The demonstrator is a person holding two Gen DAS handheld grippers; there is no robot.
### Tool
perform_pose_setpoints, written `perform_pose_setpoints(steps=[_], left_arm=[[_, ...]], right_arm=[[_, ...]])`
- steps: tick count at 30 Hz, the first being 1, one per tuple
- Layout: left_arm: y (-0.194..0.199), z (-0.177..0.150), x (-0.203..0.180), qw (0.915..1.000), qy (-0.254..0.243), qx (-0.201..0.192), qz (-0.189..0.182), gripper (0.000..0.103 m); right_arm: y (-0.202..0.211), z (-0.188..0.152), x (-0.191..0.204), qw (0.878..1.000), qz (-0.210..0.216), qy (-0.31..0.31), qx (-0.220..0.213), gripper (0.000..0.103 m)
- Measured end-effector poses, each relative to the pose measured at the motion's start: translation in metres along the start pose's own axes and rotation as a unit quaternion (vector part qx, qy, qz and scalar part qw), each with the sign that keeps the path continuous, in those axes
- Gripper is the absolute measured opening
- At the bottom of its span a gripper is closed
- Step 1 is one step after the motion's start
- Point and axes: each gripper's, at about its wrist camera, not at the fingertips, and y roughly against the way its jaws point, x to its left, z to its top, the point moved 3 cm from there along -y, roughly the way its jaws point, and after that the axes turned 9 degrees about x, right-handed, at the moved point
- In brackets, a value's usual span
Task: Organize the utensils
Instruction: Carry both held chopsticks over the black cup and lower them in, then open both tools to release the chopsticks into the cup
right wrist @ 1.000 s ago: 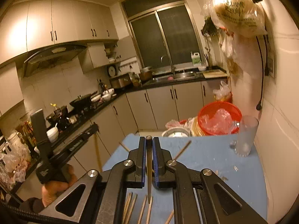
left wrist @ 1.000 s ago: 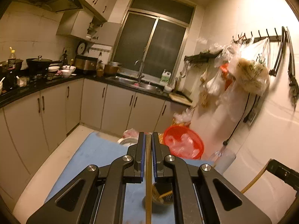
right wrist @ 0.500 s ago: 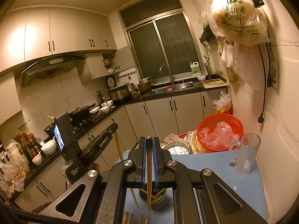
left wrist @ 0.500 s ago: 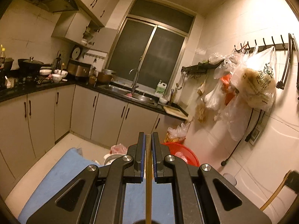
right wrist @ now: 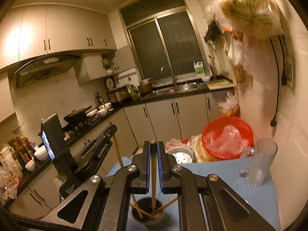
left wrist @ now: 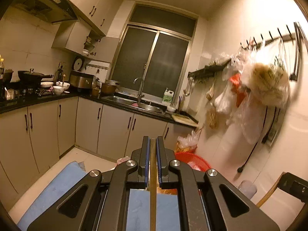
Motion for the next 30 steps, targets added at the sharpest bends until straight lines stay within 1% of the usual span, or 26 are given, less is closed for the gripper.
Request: perform_pose_setpoints(steps=[2,5,13,17,23,29,30], left_arm=[[-0.001,-0.01,0.002,0.9999,-0.01,0.009,0.002,0.006],[0.003,-0.028,0.007,0.9993,-0.018,0.033,-0.002,0.006],[0.027,-0.054,0.026,0.9967,-0.03,0.075,-0.001,0.008],[0.039,-0.063,0.027,0.9952,-0.041,0.089,0.002,0.008],[0.054,-0.069,0.023,0.9935,-0.064,0.094,0.012,0.009],[0.057,-0.065,0.018,0.9912,-0.068,0.112,0.021,0.009],[0.058,-0.066,0.016,0.9908,-0.071,0.113,0.022,0.009]], right_arm=[[-0.005,-0.008,-0.007,1.0,-0.002,-0.009,0.01,0.007],[-0.007,-0.017,-0.013,1.0,-0.005,-0.016,0.019,0.007],[-0.002,-0.037,-0.011,0.999,-0.013,-0.015,0.029,0.007],[-0.003,-0.049,-0.009,0.999,-0.014,-0.019,0.038,0.007],[-0.005,-0.058,-0.008,0.998,-0.02,-0.021,0.048,0.007],[-0.009,-0.063,-0.007,0.998,-0.025,-0.02,0.061,0.008],[-0.009,-0.063,-0.008,0.998,-0.025,-0.022,0.06,0.009]])
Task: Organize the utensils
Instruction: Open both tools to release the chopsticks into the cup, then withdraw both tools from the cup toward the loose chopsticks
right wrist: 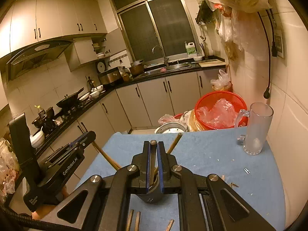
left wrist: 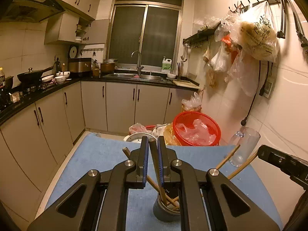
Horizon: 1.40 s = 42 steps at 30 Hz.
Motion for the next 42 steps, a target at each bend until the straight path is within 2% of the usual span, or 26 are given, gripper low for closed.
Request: perform_pose_setpoints(steps=[2,4,6,11,14,16,18,22,26,37,42], left_arm=[[0.003,-0.001,-0.003,1.0,-0.008,0.002,0.002,0.012],[0.007,-0.002,-0.004,0.9999,-0.01,0.001,0.006,0.035],[0.015,-0.004,-0.004,0.9998,-0.008,-0.007,0.013,0.047],[0.032,-0.011,-0.006,0.9999,-0.003,-0.001,0.01,0.048],[0.042,-0.018,-0.005,0.9998,-0.003,0.007,0.018,0.062],[0.051,-0.025,-0.005,0.9993,-0.001,0.011,0.035,0.079],[0.062,-0.035,-0.004,0.9986,0.0,0.016,0.051,0.086],[0.079,-0.058,0.0,0.9971,0.007,0.018,0.074,0.091],[0.093,-0.086,0.006,0.9964,0.002,0.027,0.081,0.092],[0.119,-0.135,0.041,0.9947,0.003,0.039,0.095,0.096],[0.119,-0.151,0.057,0.9933,0.015,0.062,0.097,0.096]], right_arm=[[0.003,-0.001,-0.001,1.0,-0.003,-0.003,-0.003,0.017],[0.007,-0.001,-0.002,1.0,-0.006,-0.006,-0.006,0.021],[0.013,-0.001,-0.004,1.0,-0.009,-0.011,-0.011,0.026],[0.03,-0.007,-0.005,1.0,-0.009,-0.019,-0.02,0.031],[0.043,-0.016,-0.005,0.999,-0.007,-0.026,-0.027,0.045],[0.05,-0.024,-0.005,0.999,-0.009,-0.03,-0.033,0.056],[0.056,-0.036,-0.007,0.999,-0.009,-0.039,-0.037,0.064],[0.061,-0.064,-0.01,0.998,-0.008,-0.054,-0.031,0.084],[0.062,-0.094,-0.014,0.998,-0.016,-0.057,-0.017,0.095],[0.068,-0.134,-0.04,0.996,-0.066,-0.061,0.002,0.096],[0.066,-0.143,-0.04,0.996,-0.072,-0.055,0.015,0.096]])
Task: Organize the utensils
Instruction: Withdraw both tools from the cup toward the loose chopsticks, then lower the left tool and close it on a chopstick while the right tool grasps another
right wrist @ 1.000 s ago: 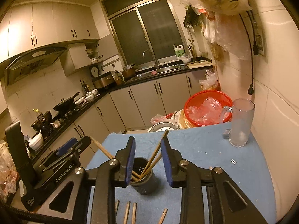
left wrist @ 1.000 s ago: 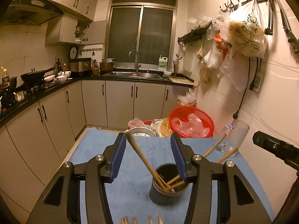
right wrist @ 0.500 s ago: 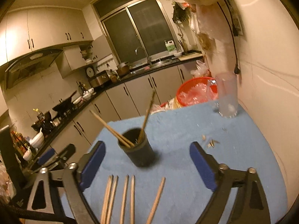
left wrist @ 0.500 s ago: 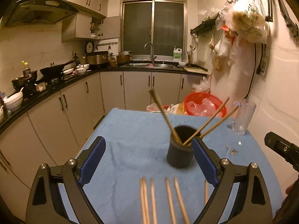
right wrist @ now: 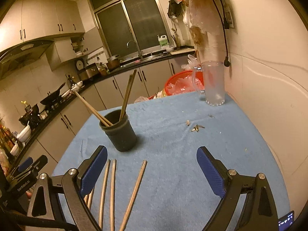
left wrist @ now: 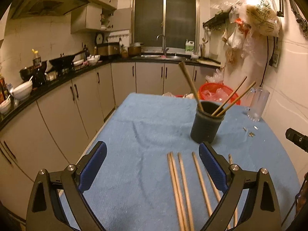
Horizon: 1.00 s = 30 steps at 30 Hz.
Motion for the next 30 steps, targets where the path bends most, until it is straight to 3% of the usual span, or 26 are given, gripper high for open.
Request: perform_pose_setpoints(steps=[4,6,13,22,30], left_arm=[[-0.009,-0.007,0.005,0.9997,-0.003,0.024,0.011,0.096],[-0.019,-0.01,0.007,0.9983,-0.007,0.054,0.02,0.096],[-0.055,-0.01,0.007,0.9911,0.008,0.133,0.005,0.096],[-0.112,0.011,0.008,0.9776,0.035,0.208,-0.002,0.092],[-0.16,0.01,-0.009,0.9615,-0.006,0.273,0.034,0.081]], right_arm=[[-0.006,-0.003,0.003,1.0,0.004,0.0,0.014,0.096],[-0.013,-0.004,0.002,0.999,0.015,-0.005,0.032,0.094],[-0.049,-0.007,-0.004,0.991,0.046,-0.019,0.123,0.056],[-0.084,-0.01,0.0,0.984,0.044,-0.023,0.17,0.056],[-0.099,-0.004,0.009,0.982,0.035,-0.008,0.188,0.056]])
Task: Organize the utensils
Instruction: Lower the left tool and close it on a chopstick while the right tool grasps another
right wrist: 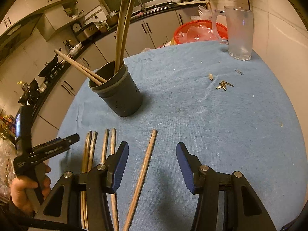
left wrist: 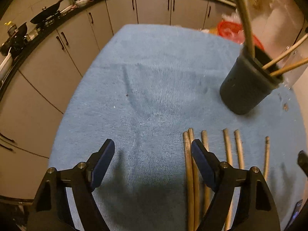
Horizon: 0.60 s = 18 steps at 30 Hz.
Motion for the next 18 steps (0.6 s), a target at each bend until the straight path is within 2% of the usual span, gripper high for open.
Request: perform_pose_setpoints(steps=[6,11,18], left_arm=[[-0.016,0.002,0.002,0.9997,0.005,0.02,0.01,0.081],[-0.014,0.005,0.003,0.9995,0.017,0.017,-0.022,0.081],[-0.011,0.01,-0.001,0.9994,0.014,0.018,-0.027,0.081]], right_arm=[[-0.005,0.004,-0.001,1.0,-0.009,0.002,0.005,0.056],[-0.013,0.007,-0.001,1.0,-0.014,0.002,0.014,0.056],[-0.038,0.011,-0.002,0.998,-0.034,0.011,0.045,0.056]])
